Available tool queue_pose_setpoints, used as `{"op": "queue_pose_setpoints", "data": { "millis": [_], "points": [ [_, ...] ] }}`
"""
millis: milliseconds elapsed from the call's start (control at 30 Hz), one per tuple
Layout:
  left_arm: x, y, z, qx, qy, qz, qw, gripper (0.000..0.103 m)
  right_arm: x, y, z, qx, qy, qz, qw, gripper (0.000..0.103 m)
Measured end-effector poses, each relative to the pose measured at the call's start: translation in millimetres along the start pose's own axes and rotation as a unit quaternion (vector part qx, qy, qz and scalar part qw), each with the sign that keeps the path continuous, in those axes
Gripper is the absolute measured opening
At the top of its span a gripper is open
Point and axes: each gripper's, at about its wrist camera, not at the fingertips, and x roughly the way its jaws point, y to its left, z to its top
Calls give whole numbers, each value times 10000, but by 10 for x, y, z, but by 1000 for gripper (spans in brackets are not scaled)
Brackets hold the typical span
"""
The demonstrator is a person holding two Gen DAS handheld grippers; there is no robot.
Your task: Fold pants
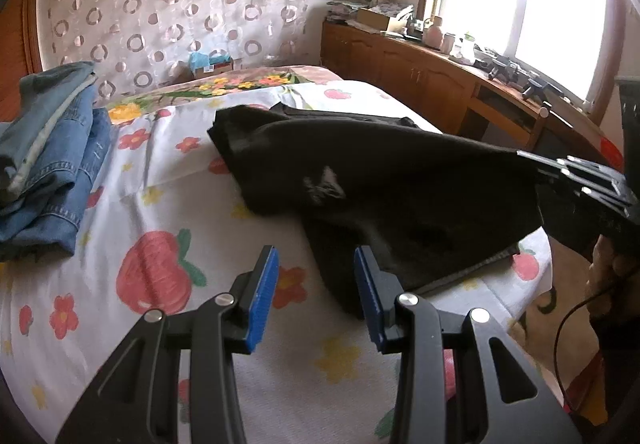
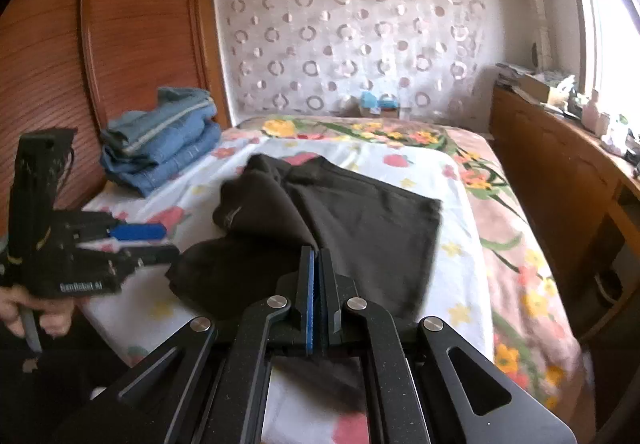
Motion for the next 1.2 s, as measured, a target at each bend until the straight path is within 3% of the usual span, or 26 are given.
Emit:
{"op": "queue_pose_setpoints", "data": {
  "millis": [633,700,767,1200],
  "points": [
    [109,-108,21,65,43,6,10000,38,164,-450,-531,668,645,-148,9956,0],
    [89,-77,19,51,12,22,10000,38,152,-447,-515,673,626,-191,9956,11],
    [53,-41,21,47,-40,50,10000,38,123,-447,-472,671,560,-196,9960,31],
    [-99,234,63,-80,-228,261,9994,38,293,-85,3,266,419,249,9985,33]
  ]
}}
